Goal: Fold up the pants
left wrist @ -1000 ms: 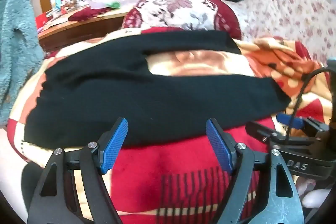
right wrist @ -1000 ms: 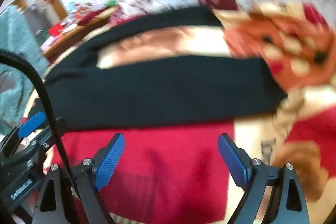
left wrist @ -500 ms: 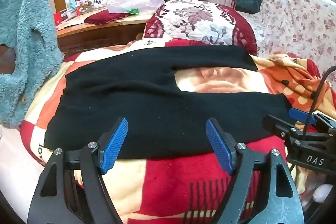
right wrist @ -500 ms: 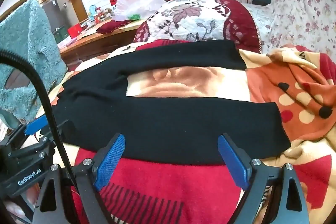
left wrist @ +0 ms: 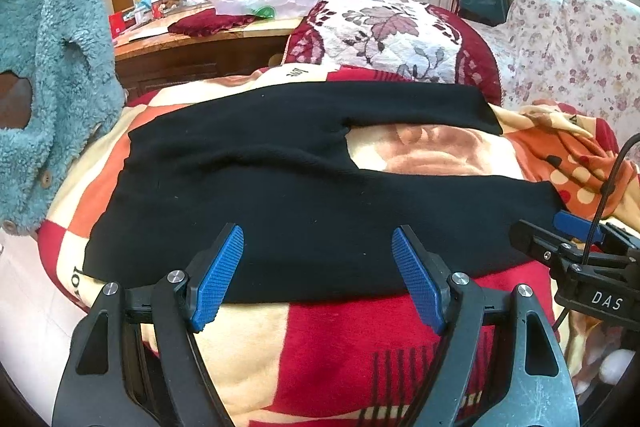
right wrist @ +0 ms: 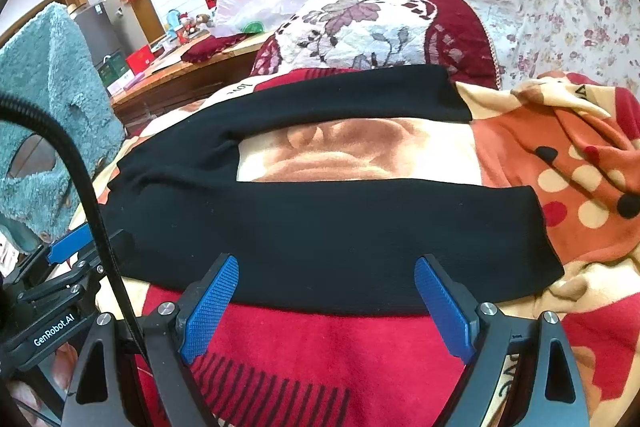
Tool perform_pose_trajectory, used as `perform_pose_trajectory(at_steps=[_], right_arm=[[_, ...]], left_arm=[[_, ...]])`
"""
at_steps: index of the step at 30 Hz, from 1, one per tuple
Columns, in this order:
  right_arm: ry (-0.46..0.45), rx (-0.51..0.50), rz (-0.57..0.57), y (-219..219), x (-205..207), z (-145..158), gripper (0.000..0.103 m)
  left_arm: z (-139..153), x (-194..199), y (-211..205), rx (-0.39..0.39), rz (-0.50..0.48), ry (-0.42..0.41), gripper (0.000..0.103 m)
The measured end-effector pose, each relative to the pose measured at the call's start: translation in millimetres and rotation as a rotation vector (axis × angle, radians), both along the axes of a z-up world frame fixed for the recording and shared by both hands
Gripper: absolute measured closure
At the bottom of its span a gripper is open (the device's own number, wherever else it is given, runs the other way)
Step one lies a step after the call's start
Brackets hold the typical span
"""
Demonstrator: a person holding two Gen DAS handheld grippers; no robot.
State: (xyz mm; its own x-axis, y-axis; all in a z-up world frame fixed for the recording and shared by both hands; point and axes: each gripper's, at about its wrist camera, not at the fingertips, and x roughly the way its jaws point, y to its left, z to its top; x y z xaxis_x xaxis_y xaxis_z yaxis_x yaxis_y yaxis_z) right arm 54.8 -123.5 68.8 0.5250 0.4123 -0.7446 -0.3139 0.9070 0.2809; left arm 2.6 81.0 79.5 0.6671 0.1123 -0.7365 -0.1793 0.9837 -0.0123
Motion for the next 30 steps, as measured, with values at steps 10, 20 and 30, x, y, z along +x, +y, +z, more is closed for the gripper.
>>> perform_pose_trajectory(at_steps=[10,20,30], right_arm=[[0.009,-0.003,0.046,18,16,-1,0.014],[0.036,-0.002,0.116,40,45,-6,0.014],[-0.007,-0.032,0.245,80,100,4,0.015]], left_arm=[[-6,10,13,-0.004,0.019,0.015,0.025],[-13,29,34,0.006,0.017,0.043,0.025],[-13,65,94,-0.029,-0.01,0.058,0.025]])
